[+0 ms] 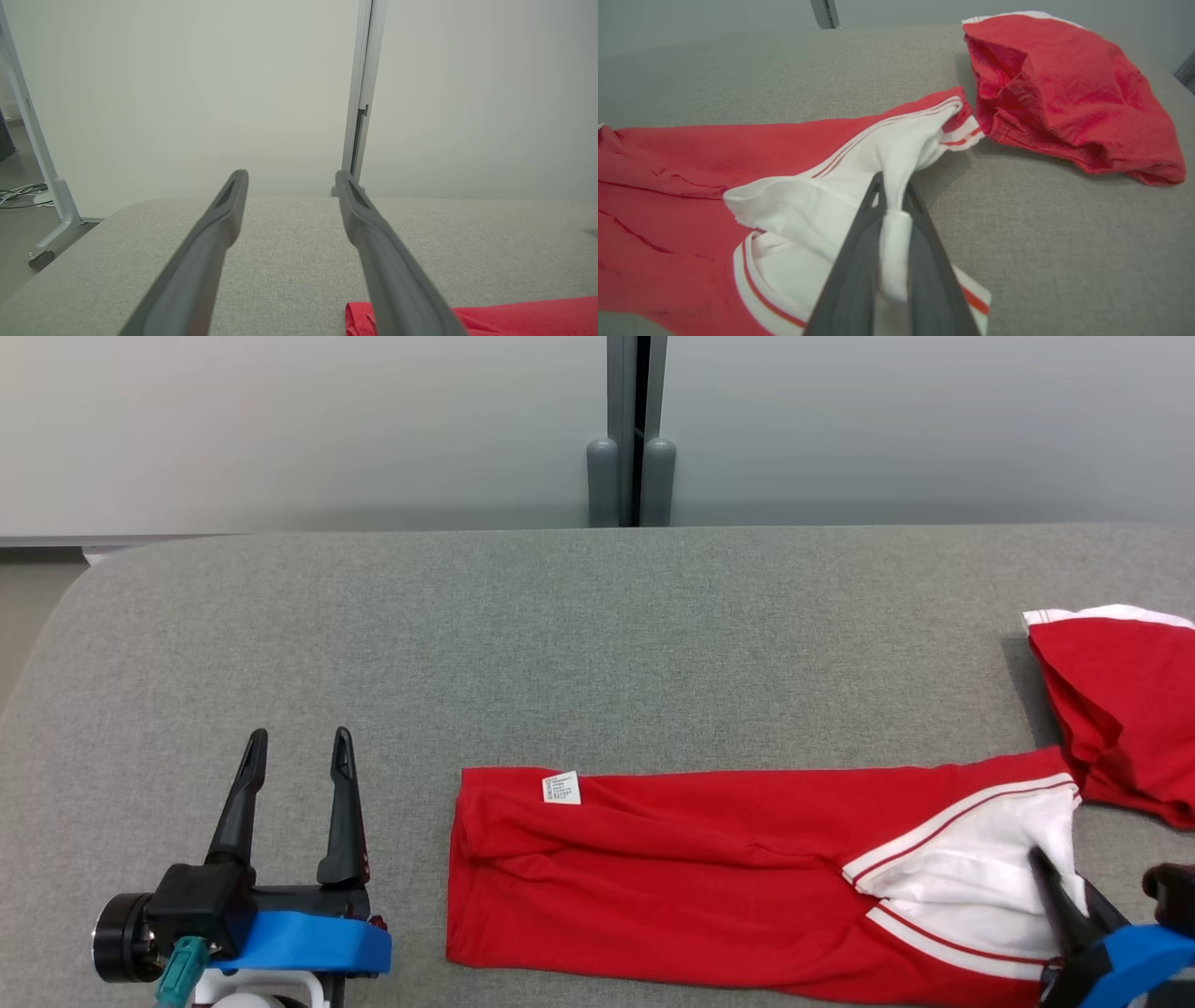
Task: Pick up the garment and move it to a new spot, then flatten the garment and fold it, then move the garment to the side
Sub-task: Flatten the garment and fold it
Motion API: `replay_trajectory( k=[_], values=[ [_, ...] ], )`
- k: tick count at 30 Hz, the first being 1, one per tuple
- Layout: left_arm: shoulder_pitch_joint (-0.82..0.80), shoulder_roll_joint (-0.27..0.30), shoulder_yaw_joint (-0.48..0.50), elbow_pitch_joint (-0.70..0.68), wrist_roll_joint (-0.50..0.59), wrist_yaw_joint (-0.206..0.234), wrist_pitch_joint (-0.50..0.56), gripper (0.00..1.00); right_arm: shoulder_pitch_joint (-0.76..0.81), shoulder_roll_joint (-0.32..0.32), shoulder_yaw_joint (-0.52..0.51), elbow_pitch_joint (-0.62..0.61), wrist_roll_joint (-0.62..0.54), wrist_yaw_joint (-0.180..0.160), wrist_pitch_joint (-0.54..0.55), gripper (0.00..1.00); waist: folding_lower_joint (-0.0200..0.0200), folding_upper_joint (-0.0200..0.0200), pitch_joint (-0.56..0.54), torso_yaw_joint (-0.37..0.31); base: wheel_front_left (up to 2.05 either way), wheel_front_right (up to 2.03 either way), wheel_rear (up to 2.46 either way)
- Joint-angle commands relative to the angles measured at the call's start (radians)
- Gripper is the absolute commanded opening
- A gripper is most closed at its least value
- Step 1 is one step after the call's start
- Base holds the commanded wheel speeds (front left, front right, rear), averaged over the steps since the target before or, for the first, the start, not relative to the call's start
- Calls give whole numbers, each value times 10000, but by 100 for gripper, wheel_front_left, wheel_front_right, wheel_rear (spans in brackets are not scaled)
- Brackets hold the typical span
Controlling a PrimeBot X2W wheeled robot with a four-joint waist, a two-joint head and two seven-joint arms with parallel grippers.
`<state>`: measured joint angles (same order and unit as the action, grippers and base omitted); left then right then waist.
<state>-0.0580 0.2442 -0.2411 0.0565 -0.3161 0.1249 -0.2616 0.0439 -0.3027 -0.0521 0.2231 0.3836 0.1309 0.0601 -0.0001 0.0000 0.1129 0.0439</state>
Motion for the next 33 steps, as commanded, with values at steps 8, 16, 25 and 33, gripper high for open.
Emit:
replay_trajectory(
  k=[8,16,25,33],
  values=[
    [119,-93,-2,92,86,-125,-40,100,-823,839,1733,-2839,-423,-1,1881,0,1,0,-294,-9,0,0,0],
    [-103,-210,-69,127,176,-152,-40,100,-2058,2180,4010,-2113,145,-1,1863,0,1,0,-185,620,0,0,0],
    [-516,-480,-225,333,254,-365,-40,100,-3672,2522,5675,593,1137,-1,504,0,1,0,352,1507,0,0,0],
    [-727,-612,-48,444,387,-460,-40,100,-4840,2518,7016,1744,1829,-1,-1061,100,1,0,686,1533,0,0,0]
  ],
)
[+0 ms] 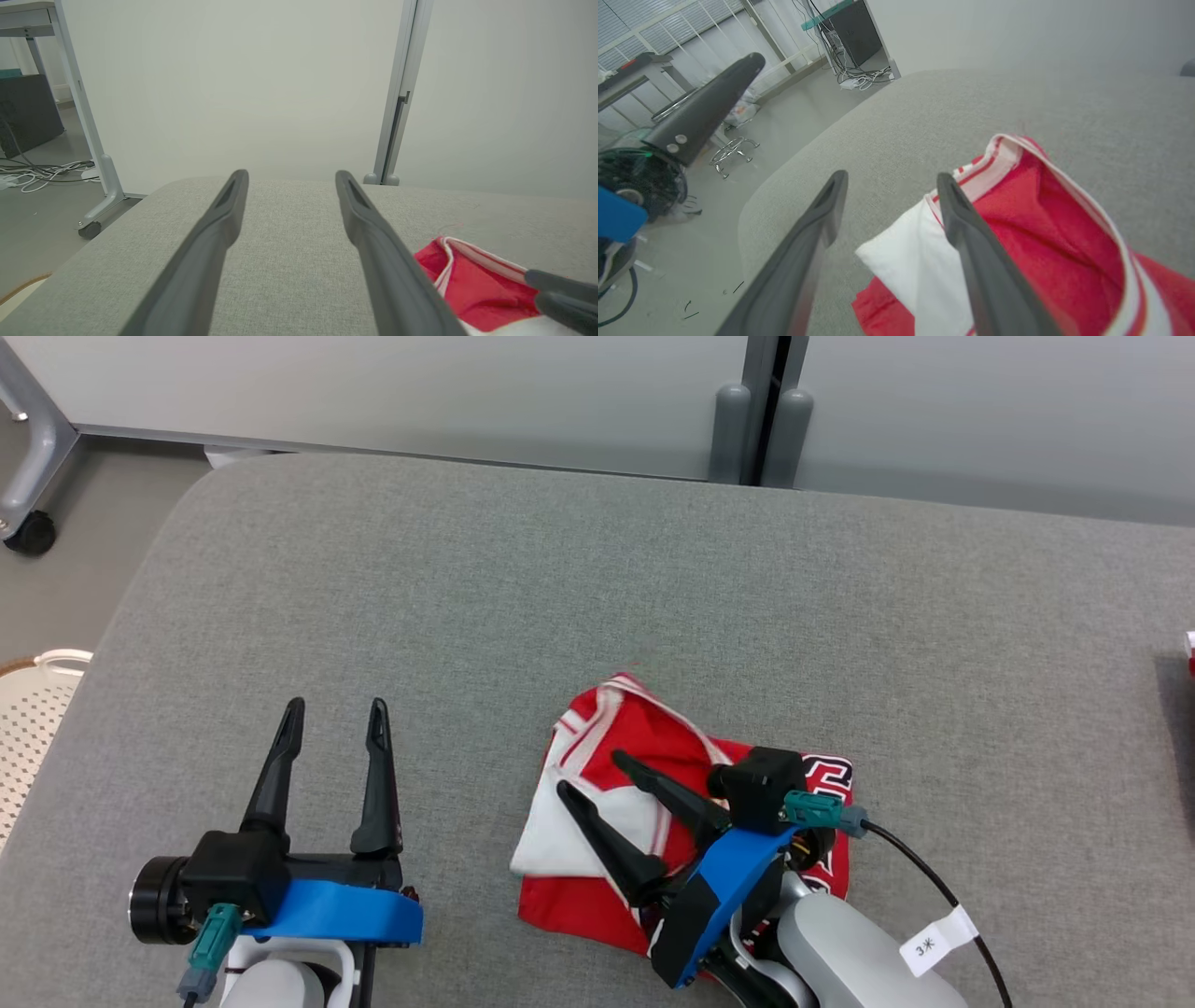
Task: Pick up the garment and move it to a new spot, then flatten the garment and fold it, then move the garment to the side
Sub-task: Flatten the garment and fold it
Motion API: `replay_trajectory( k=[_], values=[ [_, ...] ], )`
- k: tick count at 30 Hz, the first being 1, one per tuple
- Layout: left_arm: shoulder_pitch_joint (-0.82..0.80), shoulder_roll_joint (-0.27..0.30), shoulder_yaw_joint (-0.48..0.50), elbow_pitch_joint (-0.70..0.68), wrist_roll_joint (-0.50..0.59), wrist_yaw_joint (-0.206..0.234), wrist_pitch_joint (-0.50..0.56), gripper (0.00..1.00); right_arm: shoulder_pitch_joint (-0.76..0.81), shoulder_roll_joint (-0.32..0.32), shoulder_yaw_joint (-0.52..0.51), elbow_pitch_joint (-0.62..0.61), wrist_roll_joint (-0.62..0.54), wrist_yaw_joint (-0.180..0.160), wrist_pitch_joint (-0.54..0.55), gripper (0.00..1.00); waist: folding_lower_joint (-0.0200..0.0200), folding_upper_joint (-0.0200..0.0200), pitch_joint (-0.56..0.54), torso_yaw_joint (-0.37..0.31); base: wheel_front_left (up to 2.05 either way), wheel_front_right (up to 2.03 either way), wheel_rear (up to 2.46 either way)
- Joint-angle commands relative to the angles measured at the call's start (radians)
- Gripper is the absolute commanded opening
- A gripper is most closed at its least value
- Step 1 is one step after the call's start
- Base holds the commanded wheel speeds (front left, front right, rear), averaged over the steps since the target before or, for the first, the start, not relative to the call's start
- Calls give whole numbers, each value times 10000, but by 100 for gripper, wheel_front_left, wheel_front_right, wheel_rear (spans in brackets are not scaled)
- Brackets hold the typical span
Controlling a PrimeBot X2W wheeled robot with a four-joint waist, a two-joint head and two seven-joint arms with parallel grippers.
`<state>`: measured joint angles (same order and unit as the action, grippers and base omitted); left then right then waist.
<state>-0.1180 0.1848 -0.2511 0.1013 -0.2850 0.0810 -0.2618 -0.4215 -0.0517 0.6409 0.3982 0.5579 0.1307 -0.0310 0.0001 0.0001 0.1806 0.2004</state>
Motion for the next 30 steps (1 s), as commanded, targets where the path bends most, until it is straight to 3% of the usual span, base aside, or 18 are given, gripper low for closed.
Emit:
replay_trajectory(
  k=[1,8,14,19,25,30],
  values=[
    [-119,-25,82,-2,81,-12,-38,100,-308,9,230,-41,91,0,-415,100,-1,-1,22,-81,0,0,0],
    [12,-36,254,44,235,-57,-38,100,-664,-246,-132,-551,-524,0,-1790,100,-1,-1,-92,-505,0,0,0],
    [218,58,331,95,323,-59,-38,100,272,-1098,-2274,-1516,-1480,0,-2062,100,-1,-1,-335,-1043,0,0,0],
    [328,176,352,124,387,-50,-38,100,1769,-1548,-4399,-2549,-2204,0,-1643,100,-1,-1,-460,-1457,0,0,0],
    [507,341,332,157,376,-36,54,100,3782,-1278,-6322,-3904,-2880,0,-941,100,-1,-1,-603,-1838,0,0,0],
    [651,469,289,93,386,12,238,100,4773,-864,-7016,-4807,-3244,0,-462,100,-1,-1,-665,-1996,0,0,0]
  ],
)
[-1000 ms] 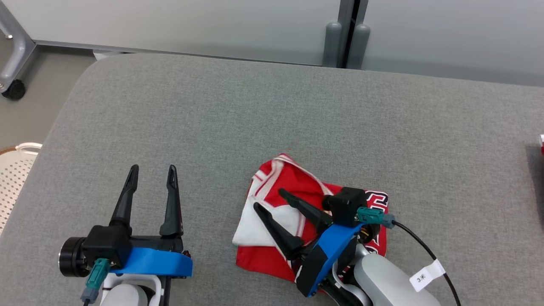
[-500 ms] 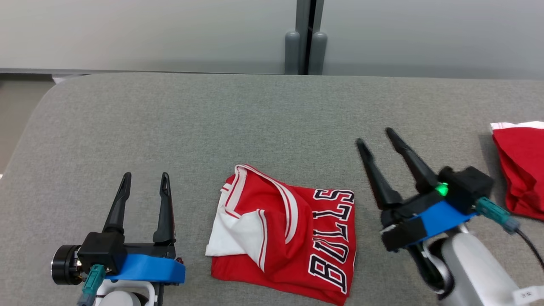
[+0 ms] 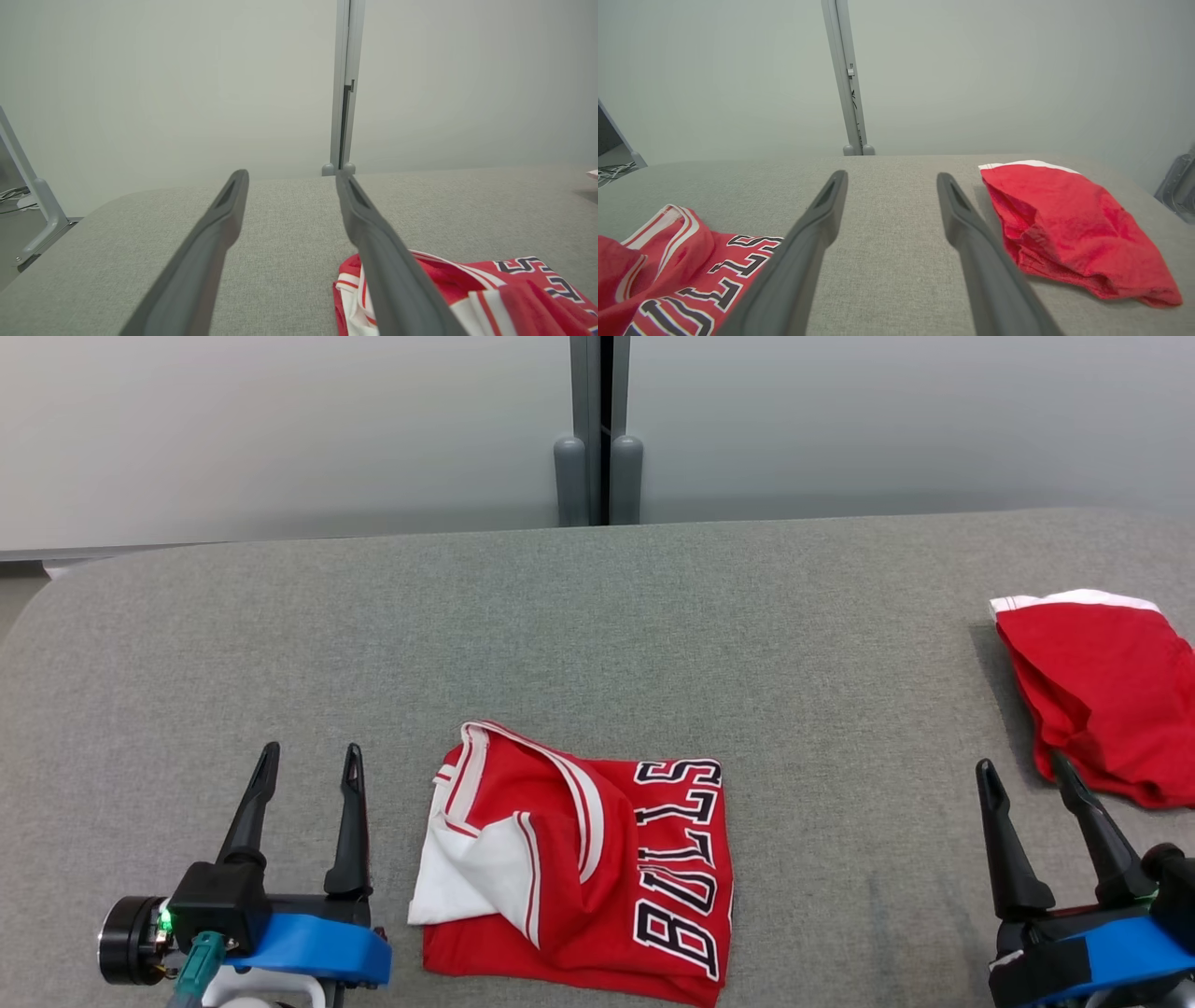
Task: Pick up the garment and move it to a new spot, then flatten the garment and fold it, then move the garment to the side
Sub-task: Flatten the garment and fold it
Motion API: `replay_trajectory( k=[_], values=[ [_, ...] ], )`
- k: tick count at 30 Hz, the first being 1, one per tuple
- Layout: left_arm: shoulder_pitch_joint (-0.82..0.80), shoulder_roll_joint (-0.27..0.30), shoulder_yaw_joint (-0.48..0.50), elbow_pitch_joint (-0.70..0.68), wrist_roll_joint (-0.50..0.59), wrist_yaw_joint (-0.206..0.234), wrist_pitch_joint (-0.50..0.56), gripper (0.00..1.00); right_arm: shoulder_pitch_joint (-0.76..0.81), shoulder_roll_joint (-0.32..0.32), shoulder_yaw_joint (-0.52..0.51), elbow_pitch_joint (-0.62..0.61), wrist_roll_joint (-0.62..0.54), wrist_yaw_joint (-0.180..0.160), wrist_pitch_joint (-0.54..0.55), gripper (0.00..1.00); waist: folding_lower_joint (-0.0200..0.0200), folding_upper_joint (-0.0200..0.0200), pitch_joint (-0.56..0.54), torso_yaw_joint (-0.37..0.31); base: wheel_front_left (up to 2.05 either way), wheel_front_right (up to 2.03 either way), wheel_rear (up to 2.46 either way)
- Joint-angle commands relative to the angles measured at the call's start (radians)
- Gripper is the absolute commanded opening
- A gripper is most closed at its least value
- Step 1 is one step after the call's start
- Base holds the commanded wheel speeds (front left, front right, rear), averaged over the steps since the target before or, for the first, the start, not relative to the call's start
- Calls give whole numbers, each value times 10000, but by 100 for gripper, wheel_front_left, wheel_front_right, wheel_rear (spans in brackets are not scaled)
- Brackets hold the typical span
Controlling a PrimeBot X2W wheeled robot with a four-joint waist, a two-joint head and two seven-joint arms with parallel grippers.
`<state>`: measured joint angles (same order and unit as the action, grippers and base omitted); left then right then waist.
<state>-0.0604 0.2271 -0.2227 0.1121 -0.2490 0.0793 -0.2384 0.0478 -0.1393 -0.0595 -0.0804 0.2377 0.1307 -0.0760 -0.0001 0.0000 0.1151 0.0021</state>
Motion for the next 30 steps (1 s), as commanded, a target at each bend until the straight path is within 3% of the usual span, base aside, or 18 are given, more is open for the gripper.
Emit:
replay_trajectory(
  k=[1,19,21,22,30],
  values=[
    [114,79,4,-26,26,42,65,100,181,71,-51,-160,-74,0,63,100,1,0,-28,-38,0,0,0],
    [449,257,-55,-255,-168,212,498,100,466,347,-298,-844,-424,0,544,100,1,0,-144,12,0,0,0],
    [432,264,-75,-286,-187,221,517,100,354,323,39,-721,-370,0,624,30,1,0,-102,61,0,0,0],
    [399,262,-88,-289,-192,221,522,100,283,303,280,-623,-316,0,681,0,1,0,-60,106,0,0,0],
    [9,194,-202,-253,-203,212,459,100,-780,351,3750,1258,475,0,630,0,1,0,351,657,0,0,0]
  ],
)
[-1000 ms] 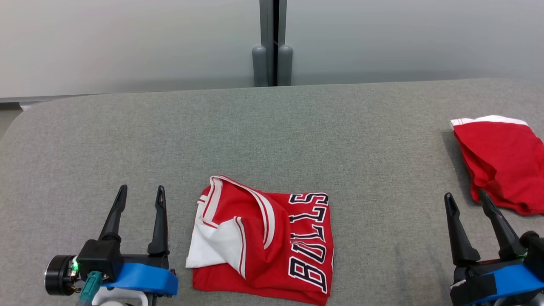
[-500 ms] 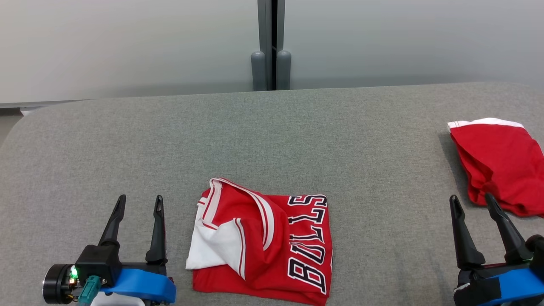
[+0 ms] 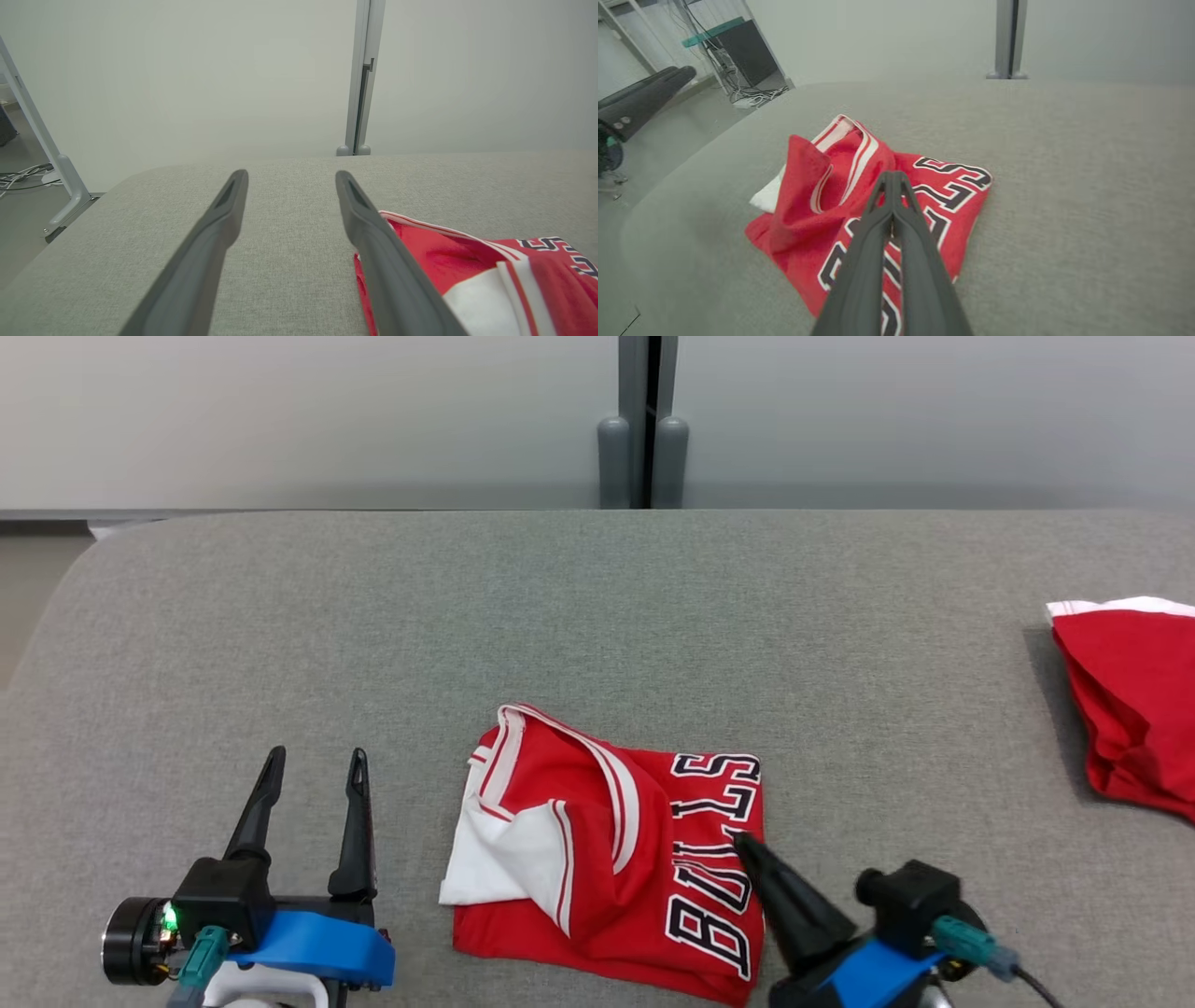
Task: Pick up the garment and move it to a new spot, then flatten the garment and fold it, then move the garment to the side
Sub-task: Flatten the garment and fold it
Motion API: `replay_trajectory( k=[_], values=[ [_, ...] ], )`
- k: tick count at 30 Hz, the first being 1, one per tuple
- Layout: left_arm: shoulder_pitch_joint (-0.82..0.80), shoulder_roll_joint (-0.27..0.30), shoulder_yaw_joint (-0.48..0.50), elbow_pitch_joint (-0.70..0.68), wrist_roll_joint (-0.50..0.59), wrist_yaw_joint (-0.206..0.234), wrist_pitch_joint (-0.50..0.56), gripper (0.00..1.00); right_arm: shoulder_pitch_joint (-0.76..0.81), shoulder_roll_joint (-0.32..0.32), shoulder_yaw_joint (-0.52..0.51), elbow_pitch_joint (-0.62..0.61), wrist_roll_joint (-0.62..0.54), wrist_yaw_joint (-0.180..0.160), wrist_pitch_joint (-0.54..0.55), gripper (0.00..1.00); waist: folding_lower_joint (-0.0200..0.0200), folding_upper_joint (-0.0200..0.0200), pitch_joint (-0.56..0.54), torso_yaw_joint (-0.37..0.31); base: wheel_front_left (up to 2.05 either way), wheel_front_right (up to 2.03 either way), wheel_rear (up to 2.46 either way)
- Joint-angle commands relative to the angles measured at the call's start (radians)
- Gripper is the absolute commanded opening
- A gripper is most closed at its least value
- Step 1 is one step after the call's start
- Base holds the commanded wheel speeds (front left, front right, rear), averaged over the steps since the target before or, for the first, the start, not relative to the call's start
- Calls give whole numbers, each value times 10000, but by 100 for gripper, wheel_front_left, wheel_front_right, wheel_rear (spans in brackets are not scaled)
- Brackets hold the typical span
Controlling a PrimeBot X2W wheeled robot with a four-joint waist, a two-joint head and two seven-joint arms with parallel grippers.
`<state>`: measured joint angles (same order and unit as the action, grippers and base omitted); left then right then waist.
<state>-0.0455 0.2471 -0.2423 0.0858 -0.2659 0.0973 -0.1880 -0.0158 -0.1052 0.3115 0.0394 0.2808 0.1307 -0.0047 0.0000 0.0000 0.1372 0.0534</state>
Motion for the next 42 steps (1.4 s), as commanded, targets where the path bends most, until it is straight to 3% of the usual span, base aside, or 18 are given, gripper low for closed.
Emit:
replay_trajectory(
  k=[1,12,21,42],
  values=[
    [-176,-17,-11,38,-46,27,-74,100,-327,41,421,348,149,0,-111,0,0,0,175,220,0,0,0],
    [-625,-238,-223,380,-101,-91,-329,100,-1862,274,1911,3023,773,0,-576,0,0,0,498,899,0,0,0],
    [-738,-299,-251,543,-167,-93,-498,100,-2211,251,2339,3792,1102,0,-764,0,0,0,588,937,0,0,0],
    [-1043,-402,-397,792,-258,-155,-674,100,-3823,536,4744,4951,2041,0,-821,0,0,0,750,1140,0,0,0]
  ],
)
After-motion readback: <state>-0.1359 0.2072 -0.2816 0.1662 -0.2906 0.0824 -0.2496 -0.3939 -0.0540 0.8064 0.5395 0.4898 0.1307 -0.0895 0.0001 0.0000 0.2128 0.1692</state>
